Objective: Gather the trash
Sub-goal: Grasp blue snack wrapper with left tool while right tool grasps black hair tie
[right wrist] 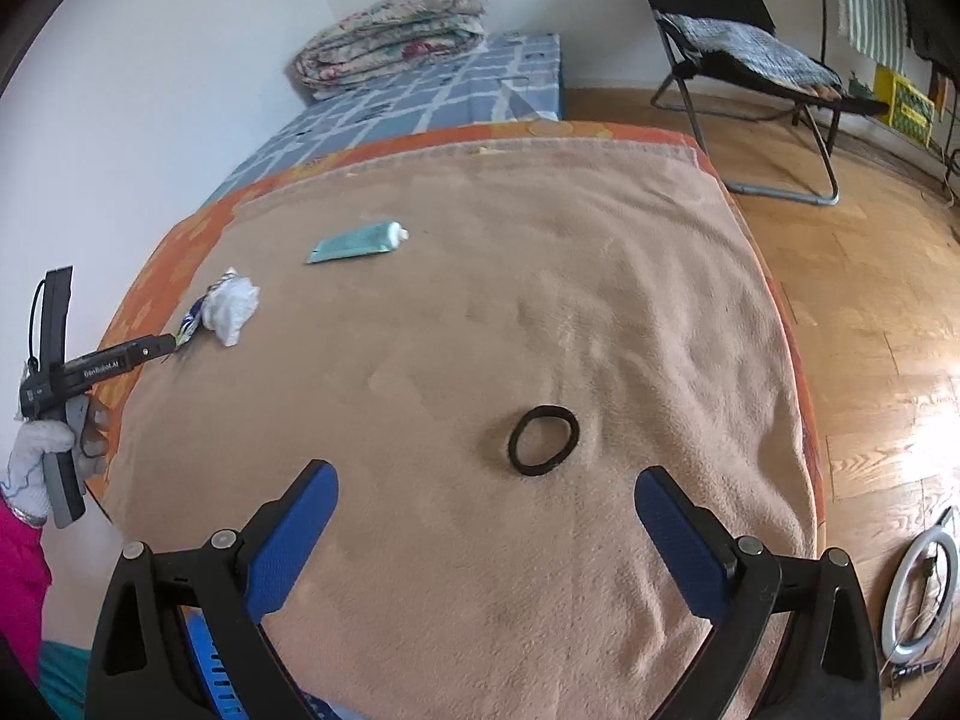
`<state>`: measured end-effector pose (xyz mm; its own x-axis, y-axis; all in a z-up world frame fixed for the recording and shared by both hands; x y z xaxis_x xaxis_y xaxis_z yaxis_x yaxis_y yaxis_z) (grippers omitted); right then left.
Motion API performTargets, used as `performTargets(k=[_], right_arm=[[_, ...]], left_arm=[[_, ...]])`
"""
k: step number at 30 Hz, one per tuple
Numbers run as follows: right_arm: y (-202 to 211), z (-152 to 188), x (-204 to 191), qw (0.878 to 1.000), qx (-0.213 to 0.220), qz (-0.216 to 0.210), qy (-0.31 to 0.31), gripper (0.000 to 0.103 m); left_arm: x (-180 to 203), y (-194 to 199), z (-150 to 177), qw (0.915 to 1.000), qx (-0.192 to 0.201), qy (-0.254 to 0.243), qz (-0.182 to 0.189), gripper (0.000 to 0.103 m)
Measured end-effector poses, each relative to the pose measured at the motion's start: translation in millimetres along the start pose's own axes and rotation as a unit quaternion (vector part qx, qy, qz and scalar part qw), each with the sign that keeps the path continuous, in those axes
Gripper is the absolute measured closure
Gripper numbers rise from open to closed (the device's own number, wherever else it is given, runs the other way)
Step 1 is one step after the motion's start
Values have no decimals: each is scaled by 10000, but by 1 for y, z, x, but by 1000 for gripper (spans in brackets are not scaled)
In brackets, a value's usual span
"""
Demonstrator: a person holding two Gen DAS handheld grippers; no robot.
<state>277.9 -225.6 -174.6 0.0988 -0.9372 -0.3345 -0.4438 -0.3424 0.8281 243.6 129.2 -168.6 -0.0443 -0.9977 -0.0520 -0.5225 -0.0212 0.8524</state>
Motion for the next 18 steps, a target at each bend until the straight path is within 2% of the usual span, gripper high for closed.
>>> performTargets(k=[4,6,10,15,18], right_arm=[[-11,-5,12,9991,-193,-55,-364,5],[-17,-8,19,9978,-289,-81,-590,6],[-31,-13,30,9942,-496,-80,-946,16],[-47,-14,32,9916,-654,11,-1119,21],[-55,-15,29,9911,-699,47,-1131,27]], left_arm=[[-7,-15,-6,9998,-81,41,-165,41],[-12,-21,-8,9998,-93,140,-130,41],[-13,-34,-11,9997,-199,131,-91,41],[-16,-41,-13,9996,-233,171,-75,41],[-20,-42,-16,9995,-199,228,-49,51]])
Point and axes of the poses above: each gripper's, at about its wrist camera, not at the fingertips, and y roughly against the way its jaws point, x to its right, z to its underside, the point moved 4 cm from there along -y, roughly the way its jaws point, and after that the axes turned 13 degrees about -y, right-handed, at the moved point
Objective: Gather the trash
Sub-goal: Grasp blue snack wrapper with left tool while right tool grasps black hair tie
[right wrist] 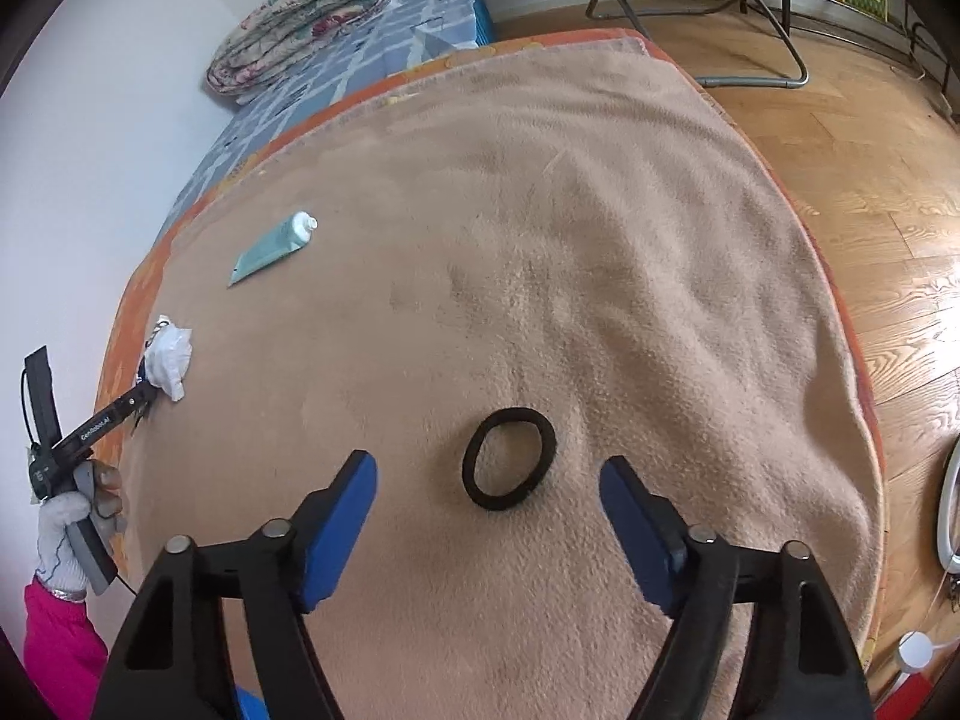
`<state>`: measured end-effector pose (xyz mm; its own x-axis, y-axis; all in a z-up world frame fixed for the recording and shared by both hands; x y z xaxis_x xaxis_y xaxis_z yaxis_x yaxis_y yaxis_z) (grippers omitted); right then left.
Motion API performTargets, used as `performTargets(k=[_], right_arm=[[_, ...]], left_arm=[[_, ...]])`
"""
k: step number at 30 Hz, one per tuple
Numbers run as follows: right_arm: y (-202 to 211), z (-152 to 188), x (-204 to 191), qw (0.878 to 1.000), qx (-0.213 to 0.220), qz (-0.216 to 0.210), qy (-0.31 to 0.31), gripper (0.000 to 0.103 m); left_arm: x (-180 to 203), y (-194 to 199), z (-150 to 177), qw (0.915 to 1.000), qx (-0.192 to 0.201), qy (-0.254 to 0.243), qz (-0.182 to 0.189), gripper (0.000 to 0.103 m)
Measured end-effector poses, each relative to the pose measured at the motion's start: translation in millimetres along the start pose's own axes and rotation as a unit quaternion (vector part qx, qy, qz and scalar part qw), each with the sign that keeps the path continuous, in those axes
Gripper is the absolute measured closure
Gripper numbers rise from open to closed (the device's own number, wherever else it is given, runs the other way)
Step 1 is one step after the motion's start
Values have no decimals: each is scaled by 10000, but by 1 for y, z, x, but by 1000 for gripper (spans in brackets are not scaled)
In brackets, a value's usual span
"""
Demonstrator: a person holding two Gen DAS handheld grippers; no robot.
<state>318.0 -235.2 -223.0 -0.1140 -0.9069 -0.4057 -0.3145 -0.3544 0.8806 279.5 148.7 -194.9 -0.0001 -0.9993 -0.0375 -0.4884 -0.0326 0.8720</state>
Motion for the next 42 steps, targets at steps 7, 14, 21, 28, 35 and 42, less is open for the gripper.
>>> performTargets(k=[7,14,21,28,35,42], right_arm=[[-15,-2,-3,9995,-17,309,92,36],[-23,2,-7,9977,11,567,360,37],[-24,4,-6,9945,106,915,491,59],[-18,0,4,9966,70,751,330,82],[-14,-1,10,9984,28,539,159,92],[-12,2,1,9983,72,494,299,95]], left_arm=[[-9,1,-7,9999,129,65,17,56],[-22,-3,-11,9994,201,244,-135,58],[-25,-5,-12,9989,340,277,-160,61],[-39,15,-16,9968,612,516,-42,75],[-60,14,-9,9949,552,845,-78,77],[-69,6,-1,9924,538,1102,23,83]])
Point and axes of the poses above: each gripper's, at about its wrist camera, not at the fingertips, and y roughly against the way its jaws point, x to its right, z to its underside, the point moved 4 cm from there along -y, roughly the way its jaws point, and after that the axes turned 13 degrees about -y, right-handed, at the moved point
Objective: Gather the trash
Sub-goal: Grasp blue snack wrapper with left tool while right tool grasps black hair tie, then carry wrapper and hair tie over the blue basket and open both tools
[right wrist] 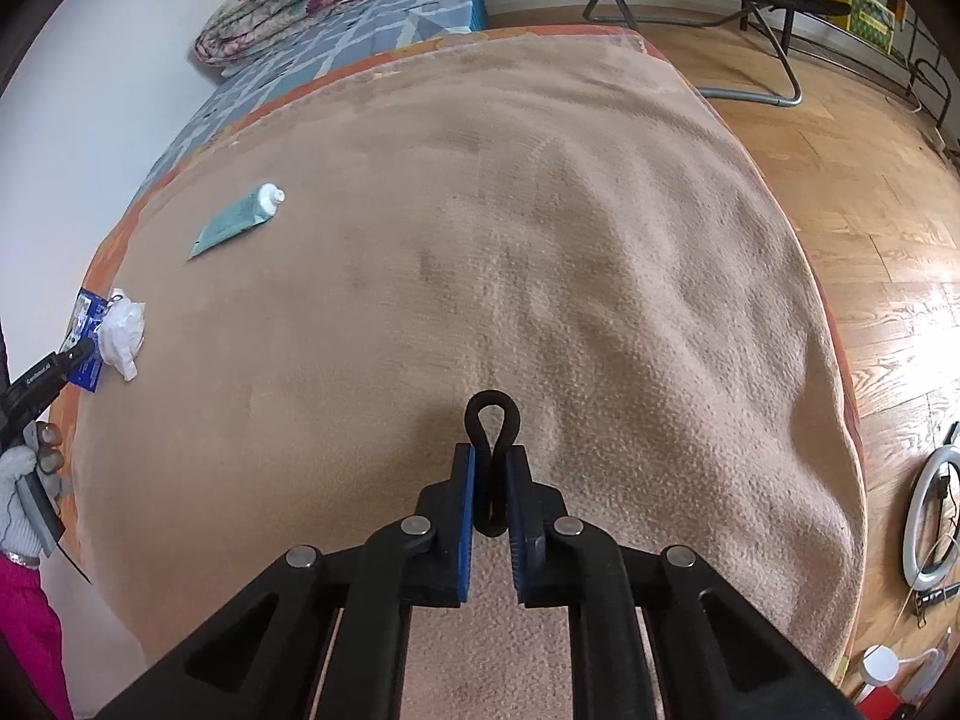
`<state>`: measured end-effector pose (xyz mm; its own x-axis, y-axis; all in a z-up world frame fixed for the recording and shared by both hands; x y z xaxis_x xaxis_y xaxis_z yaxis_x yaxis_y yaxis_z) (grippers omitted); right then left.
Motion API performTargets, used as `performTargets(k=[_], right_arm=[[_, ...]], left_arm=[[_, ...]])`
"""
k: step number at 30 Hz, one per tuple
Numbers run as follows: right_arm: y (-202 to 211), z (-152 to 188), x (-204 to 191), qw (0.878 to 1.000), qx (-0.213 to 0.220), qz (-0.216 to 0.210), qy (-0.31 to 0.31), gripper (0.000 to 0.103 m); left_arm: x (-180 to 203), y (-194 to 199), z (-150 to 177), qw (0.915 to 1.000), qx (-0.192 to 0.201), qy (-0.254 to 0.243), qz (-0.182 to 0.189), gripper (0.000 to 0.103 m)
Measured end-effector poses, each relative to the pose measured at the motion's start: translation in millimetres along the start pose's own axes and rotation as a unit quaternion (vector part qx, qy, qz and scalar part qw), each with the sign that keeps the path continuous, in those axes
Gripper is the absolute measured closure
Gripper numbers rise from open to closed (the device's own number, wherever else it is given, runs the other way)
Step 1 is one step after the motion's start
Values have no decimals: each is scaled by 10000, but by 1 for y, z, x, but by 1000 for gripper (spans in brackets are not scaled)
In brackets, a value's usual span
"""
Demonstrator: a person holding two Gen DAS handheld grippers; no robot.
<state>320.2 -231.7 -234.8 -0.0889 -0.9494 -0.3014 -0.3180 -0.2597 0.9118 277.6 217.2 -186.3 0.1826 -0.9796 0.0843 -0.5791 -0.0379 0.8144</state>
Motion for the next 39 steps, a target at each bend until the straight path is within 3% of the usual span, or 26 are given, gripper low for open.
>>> performTargets(k=[2,12,21,29,39], right_arm=[[2,1,-4,10000,47,-2,66,96],[24,3,-23,9986,355,-124,384,96],[60,14,-42,9942,692,-410,714,96],[106,38,-65,9858,1058,-791,1033,96],[140,93,-89,9706,1309,-1100,1691,96]], left_arm=[[0,3,-3,9999,87,45,39,89],[11,26,-3,9991,277,-311,-12,89],[33,75,14,9974,387,-555,239,89],[67,130,31,9940,602,-775,486,89],[106,194,72,9871,814,-1176,717,89]])
Point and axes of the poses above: each gripper's, at about its wrist camera, not at the fingertips, and y roughly against the way its jaws point, x to its right, z to its underside, the point moved 4 cm from there along -y, roughly the way its jaws point, and after that the axes turned 13 degrees about -y, right-handed, at the moved point
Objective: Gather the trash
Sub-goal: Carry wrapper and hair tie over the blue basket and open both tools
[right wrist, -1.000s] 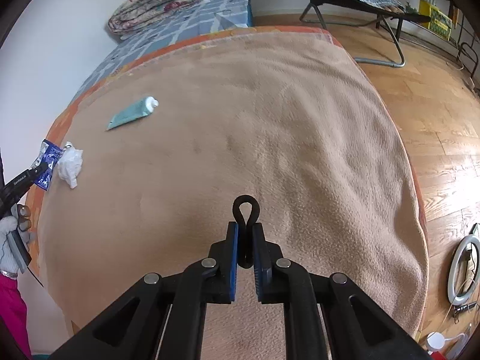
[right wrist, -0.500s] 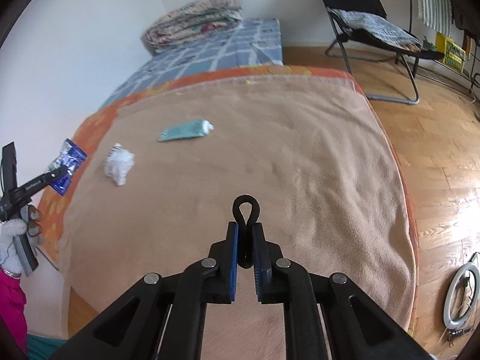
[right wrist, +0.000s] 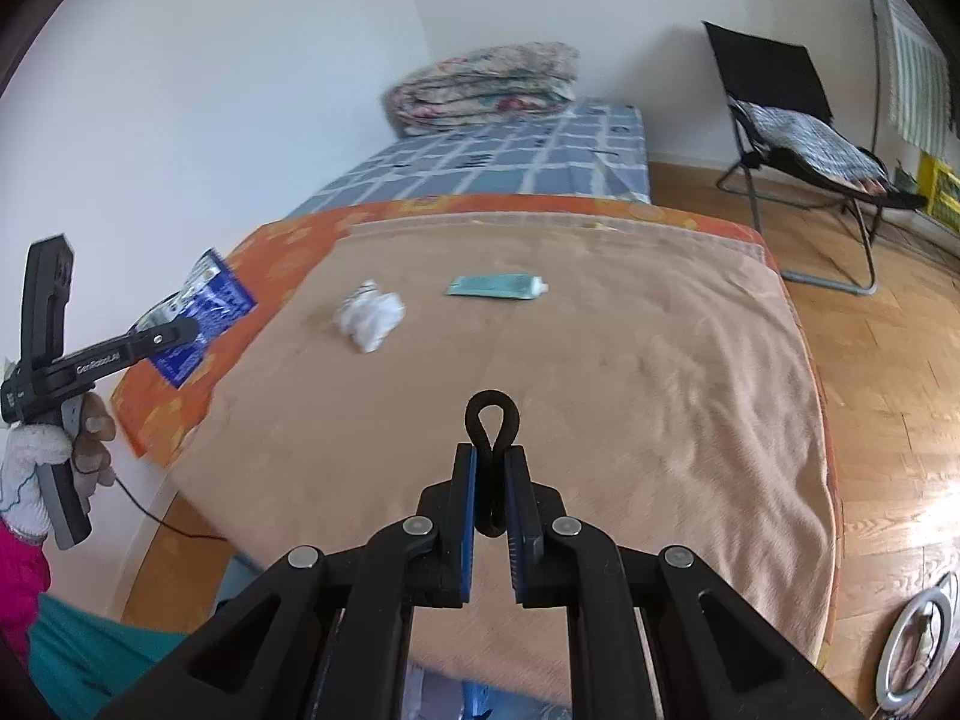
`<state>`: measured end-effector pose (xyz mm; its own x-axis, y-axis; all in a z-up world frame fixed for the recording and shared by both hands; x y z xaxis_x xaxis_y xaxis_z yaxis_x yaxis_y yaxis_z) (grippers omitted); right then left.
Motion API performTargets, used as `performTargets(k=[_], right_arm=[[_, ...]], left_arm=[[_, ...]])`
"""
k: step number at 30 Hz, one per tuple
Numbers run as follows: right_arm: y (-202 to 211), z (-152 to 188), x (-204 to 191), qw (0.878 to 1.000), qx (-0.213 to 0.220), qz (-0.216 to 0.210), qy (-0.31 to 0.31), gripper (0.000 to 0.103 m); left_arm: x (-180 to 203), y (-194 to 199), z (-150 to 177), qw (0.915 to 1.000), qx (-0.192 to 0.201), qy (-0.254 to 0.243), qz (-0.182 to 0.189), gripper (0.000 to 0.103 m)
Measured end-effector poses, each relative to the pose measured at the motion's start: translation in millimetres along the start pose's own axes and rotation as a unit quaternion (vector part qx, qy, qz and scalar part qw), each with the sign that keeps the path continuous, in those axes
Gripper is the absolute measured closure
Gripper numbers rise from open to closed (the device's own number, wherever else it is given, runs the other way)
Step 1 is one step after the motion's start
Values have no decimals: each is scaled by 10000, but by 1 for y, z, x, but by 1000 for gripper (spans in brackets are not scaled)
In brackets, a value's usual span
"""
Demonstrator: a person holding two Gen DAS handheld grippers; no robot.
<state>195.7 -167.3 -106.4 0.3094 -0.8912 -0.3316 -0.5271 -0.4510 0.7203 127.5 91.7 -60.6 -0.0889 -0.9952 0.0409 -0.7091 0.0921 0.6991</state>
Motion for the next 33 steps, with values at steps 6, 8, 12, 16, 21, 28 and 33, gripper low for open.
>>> performTargets(k=[6,8,12,16,21,28,33], right_arm=[[18,30,-23,9991,56,-180,369,96],[21,39,-28,9988,11,-272,404,96],[26,59,-34,9982,-55,-376,471,96],[27,79,-35,9976,-183,-424,522,96],[23,102,-33,9969,-410,-468,490,96],[17,126,-31,9956,-655,-497,455,96],[12,142,-31,9942,-847,-513,431,96]], left_arm=[[33,29,21,9996,47,-221,178,89],[43,38,30,9993,54,-251,258,89],[65,49,49,9986,26,-403,354,89],[82,52,70,9977,-78,-436,507,89],[95,53,96,9968,-210,-453,621,89],[110,51,130,9949,-446,-478,775,89],[116,49,152,9933,-629,-451,855,89]])
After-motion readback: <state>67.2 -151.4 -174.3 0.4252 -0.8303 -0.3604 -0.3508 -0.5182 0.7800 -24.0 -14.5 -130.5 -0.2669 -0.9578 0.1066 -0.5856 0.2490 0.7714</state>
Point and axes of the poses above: each gripper's, at about its wrist camera, not at the fingertips, and y roughly against the way its jaws point, x to its right, z to its underside, the point moved 4 cm from there along -y, roughly the way its jaws point, and after that the axes turned 13 degrees about -y, right-handed, at the moved point
